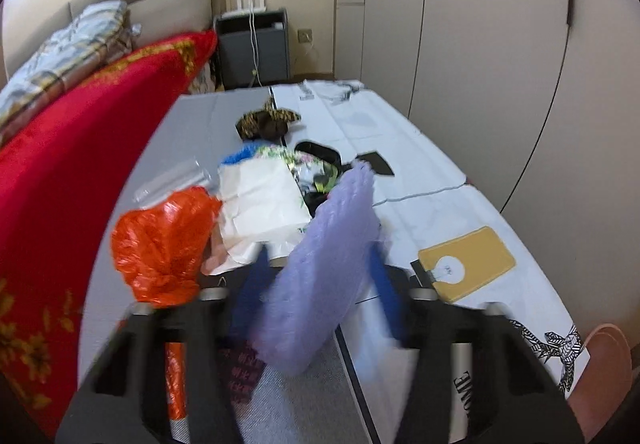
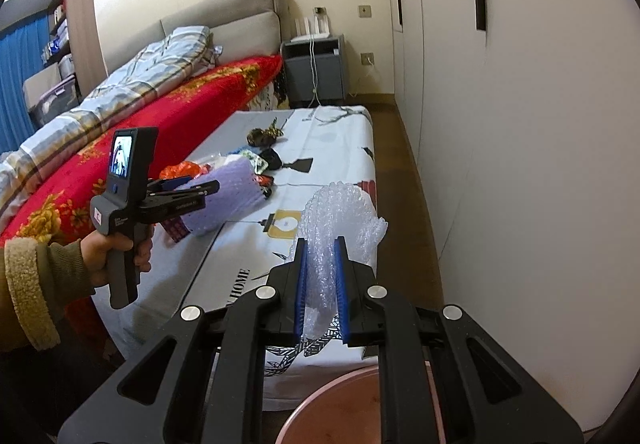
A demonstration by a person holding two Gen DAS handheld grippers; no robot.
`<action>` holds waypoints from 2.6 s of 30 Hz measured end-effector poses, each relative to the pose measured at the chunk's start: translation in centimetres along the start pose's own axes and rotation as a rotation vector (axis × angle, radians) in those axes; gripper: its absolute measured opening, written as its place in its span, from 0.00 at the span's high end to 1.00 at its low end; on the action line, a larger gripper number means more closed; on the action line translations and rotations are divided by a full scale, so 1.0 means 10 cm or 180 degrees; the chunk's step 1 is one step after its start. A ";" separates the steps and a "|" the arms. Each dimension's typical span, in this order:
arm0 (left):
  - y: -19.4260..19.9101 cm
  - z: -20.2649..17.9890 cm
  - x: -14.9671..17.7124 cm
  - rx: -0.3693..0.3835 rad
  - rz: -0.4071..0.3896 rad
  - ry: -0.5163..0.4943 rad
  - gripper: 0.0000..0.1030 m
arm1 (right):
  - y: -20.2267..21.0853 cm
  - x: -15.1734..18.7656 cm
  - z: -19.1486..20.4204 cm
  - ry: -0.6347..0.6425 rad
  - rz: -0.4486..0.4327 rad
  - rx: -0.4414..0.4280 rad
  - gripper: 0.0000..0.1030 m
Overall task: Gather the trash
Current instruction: 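Grasp the purple foam net with the left gripper while the right holds the white net, then carry both nets over the pink bin and open both grippers, then move both open grippers back toward the table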
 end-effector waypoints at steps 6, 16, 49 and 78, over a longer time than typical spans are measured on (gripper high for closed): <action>0.14 0.01 -0.11 -0.0002 -0.0172 0.0009 0.90 | -0.07 0.00 0.05 0.0030 0.0039 0.0007 0.87; 1.61 -0.10 -0.69 0.0131 -0.0773 -0.0014 0.90 | 0.49 -0.16 0.05 -0.0179 -0.0288 -0.0091 0.87; 1.98 -2.57 0.27 0.1544 -0.0019 -0.0564 0.90 | 1.61 0.84 -0.71 -0.0918 -0.0200 0.0747 0.84; 2.04 -1.79 0.10 0.0558 0.0024 -0.0174 0.11 | 1.61 0.74 -0.45 -0.0873 -0.0344 0.0827 0.08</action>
Point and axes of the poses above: each gripper's, at about its wrist camera, not at the fingertips, and y roughly against the way its jaws point, z to its left, x to its underside, the point moved 5 cm from there along -y, roughly the way its jaws point, and after that the axes turned 12 degrees about -y, right-handed, at the moved point
